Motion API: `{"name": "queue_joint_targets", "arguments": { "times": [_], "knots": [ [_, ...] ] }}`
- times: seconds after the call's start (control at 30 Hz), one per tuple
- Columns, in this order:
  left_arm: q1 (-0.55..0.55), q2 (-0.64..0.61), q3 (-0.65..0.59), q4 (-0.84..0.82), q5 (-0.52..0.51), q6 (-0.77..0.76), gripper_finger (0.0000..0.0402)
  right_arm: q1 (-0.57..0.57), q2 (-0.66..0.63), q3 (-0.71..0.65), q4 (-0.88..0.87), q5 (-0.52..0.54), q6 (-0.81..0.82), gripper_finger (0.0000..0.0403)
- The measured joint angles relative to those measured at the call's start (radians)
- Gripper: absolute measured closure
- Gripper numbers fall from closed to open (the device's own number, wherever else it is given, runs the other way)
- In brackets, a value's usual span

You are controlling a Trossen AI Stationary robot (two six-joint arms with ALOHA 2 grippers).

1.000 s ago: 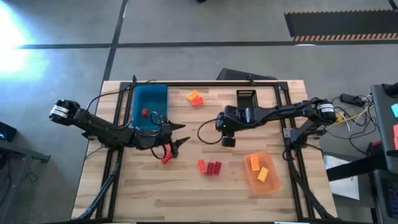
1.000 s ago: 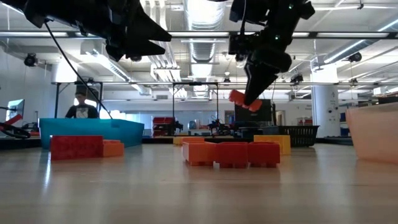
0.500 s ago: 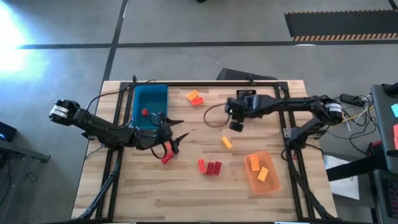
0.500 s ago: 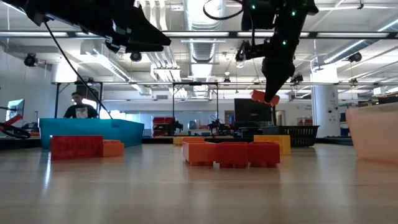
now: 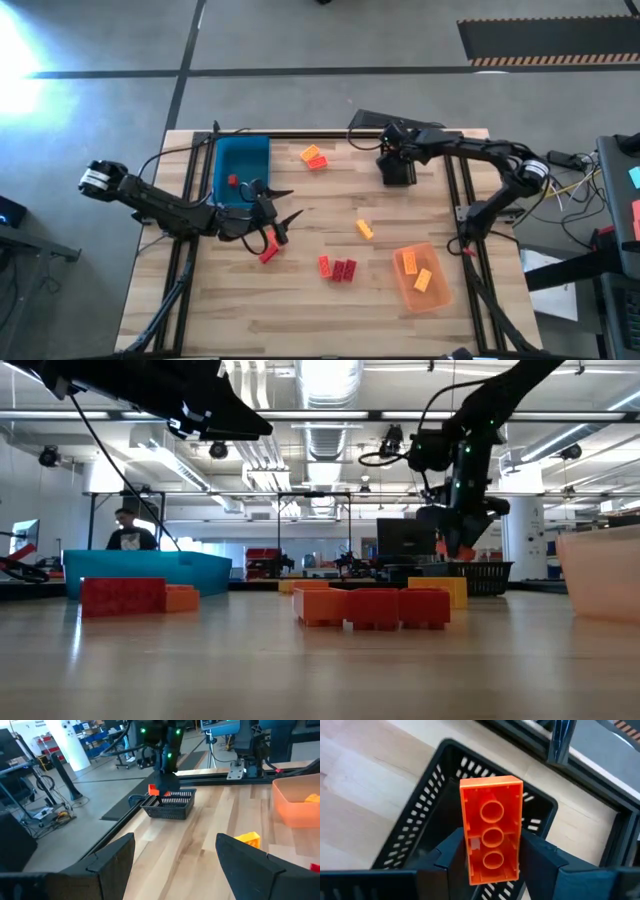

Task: Sort & place blocks by color
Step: Put the orange game piece into the black bin, then put the red game piece into the blue bin

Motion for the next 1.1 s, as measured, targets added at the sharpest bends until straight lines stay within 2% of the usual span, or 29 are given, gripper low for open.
{"name": "queue_joint_targets", "arguments": {
  "times": [0.27,0.37,0.5,0.73,0.83,1.0,1.1],
  "knots": [
    [0.0,0.0,-0.002,0.0,0.0,-0.005,0.0139,0.001,0.013,0.03,0.0,0.002,-0.003,0.0199],
    [-0.001,0.001,-0.002,-0.001,0.0,-0.019,0.0139,0.002,0.006,0.055,-0.018,0.001,-0.013,0.0191],
    [-0.004,0.001,-0.002,-0.048,0.017,-0.119,0.0139,0.029,-0.026,0.084,-0.033,0.002,-0.014,0.0191],
    [-0.023,-0.001,0.017,-0.353,0.257,-0.441,0.0139,0.159,-0.096,0.079,0.019,0.004,-0.012,0.0199],
    [-0.046,0.004,0.051,-0.528,0.298,-0.578,0.0139,0.225,-0.12,0.074,0.063,0.022,-0.013,0.02],
    [-0.076,0.007,0.144,-0.804,0.35,-0.772,0.0139,0.313,-0.154,0.073,0.178,0.151,-0.025,0.02],
    [-0.097,0.011,0.195,-0.936,0.444,-0.91,0.0139,0.349,-0.163,0.073,0.255,0.169,-0.048,0.02]
  ]
}}
